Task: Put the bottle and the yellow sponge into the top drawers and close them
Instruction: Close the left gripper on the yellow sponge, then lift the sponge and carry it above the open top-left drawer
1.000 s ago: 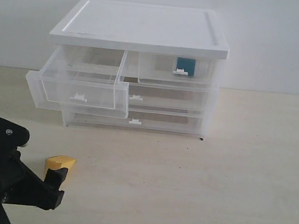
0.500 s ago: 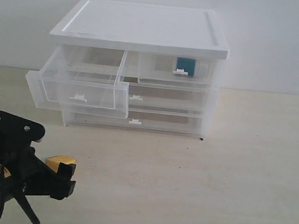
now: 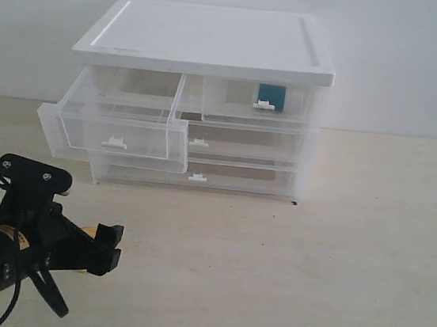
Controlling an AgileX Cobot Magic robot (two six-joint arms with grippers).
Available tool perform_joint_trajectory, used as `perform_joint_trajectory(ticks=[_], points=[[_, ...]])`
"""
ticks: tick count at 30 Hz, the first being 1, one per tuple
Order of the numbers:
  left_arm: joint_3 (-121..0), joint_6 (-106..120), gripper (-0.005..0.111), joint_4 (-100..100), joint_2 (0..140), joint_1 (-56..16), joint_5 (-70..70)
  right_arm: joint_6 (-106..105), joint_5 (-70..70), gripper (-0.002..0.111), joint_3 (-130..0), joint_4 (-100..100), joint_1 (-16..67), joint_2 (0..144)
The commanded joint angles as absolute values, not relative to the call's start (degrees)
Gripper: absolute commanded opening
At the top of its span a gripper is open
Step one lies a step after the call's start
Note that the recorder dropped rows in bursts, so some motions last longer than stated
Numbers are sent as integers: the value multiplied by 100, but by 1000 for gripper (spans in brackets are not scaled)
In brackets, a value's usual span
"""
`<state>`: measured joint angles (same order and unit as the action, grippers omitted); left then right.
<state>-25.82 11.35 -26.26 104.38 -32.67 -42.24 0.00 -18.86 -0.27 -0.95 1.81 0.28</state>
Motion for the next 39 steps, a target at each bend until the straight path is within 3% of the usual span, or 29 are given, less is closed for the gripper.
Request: perform_joint_trajectory(ticks=[1, 6, 19, 22, 24, 27, 32, 39], points=[[-2783, 1378, 89, -2590, 10449, -3180, -3780, 0, -1843, 0, 0, -92, 179, 0], [-2997, 1457, 89, -2573, 10449, -2990, -3067, 0, -1843, 0, 0, -92, 179, 0], [-3109, 1586, 84, -2499, 10635, -2990, -2845, 0, -1843, 0, 0, -92, 179, 0], [-3109, 1586, 70, -2499, 10635, -2990, -2845, 0, -1843, 0, 0, -92, 179, 0], [-3109, 1586, 54, -2499, 10635, -2990, -2794, 0, -1843, 0, 0, -92, 179, 0], [-3109, 1649, 5, -2499, 10635, -2990, -2757, 0, -1843, 0, 0, -92, 179, 0], [-3109, 1791, 4, -2499, 10314, -2990, -2332, 0, -1843, 0, 0, -92, 179, 0], [-3109, 2257, 4, -2140, 9055, -2990, -477, 0, -1843, 0, 0, -92, 179, 0]])
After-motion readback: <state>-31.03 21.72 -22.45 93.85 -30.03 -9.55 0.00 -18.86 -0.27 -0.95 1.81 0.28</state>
